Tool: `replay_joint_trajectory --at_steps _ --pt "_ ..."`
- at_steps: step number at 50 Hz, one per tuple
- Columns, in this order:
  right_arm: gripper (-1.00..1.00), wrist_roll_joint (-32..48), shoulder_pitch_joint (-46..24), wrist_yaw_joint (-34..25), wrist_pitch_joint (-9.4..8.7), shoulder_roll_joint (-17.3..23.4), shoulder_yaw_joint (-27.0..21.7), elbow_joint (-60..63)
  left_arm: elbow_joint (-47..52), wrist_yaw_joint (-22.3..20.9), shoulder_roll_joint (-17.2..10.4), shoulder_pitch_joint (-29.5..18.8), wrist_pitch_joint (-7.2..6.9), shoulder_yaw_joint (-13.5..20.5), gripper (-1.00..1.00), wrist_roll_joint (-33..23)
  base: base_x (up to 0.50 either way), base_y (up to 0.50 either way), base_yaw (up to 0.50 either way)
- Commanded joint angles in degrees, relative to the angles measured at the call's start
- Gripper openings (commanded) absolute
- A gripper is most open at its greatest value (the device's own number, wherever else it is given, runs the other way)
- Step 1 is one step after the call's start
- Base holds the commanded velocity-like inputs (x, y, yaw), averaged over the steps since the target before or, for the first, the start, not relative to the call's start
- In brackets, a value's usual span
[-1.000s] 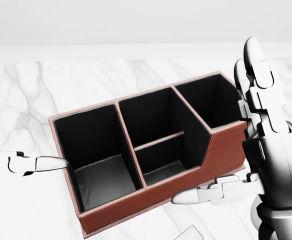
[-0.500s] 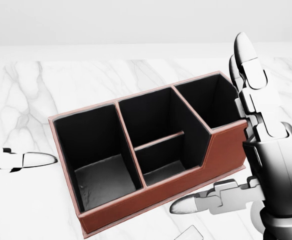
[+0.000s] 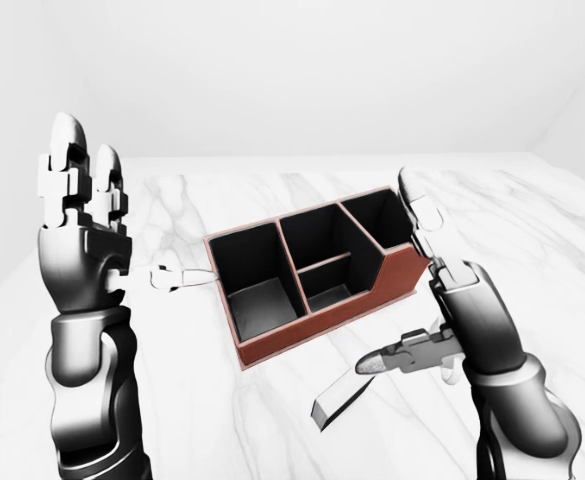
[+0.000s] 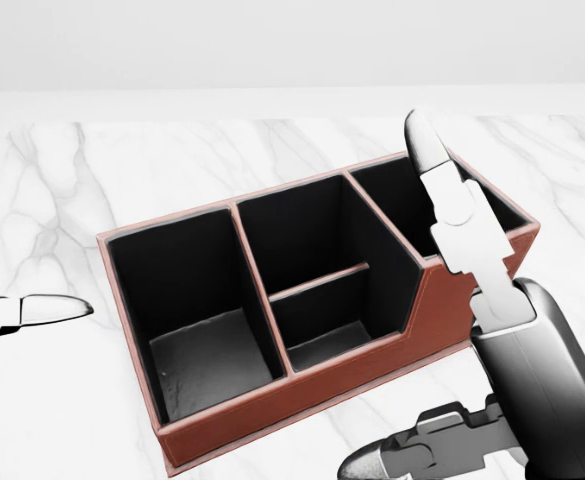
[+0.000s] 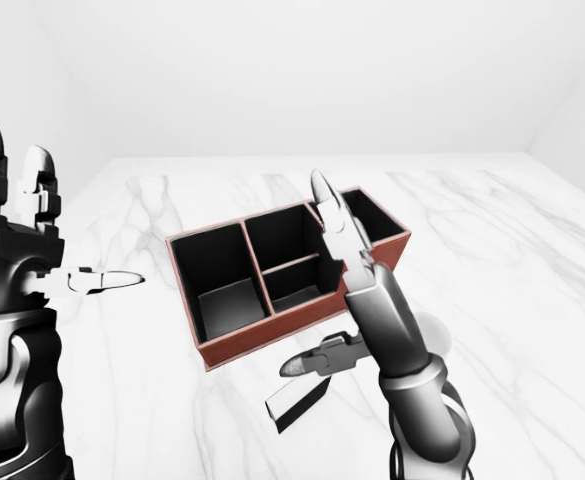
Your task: Pick up the book and place it in the front compartment of the caddy.
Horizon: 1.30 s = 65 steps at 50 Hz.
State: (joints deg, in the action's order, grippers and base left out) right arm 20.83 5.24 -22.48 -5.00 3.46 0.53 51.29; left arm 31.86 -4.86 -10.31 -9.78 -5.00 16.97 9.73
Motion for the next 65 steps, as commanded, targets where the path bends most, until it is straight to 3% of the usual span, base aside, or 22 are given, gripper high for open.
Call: replay_joint_trajectory --at_steps 1,30,65 --pt "1.0 3.9 2.8 -3.6 0.0 -0.2 1.1 2.3 -0.5 0.2 -0.4 -0.4 0.0 0.5 1.0 0.4 0.0 0.0 0.0" --pt "1.0 11.9 4.6 -11.0 0.0 -1.5 2.4 8.7 -1.4 0.4 -0.5 -0.4 0.0 0.2 1.0 0.2 0.0 0.0 0.0" --pt "1.0 13.4 9.4 -11.6 0.0 -1.1 2.8 6.8 -1.8 0.4 -0.6 -0.5 0.0 0.1 1.0 -0.1 0.0 0.0 0.0"
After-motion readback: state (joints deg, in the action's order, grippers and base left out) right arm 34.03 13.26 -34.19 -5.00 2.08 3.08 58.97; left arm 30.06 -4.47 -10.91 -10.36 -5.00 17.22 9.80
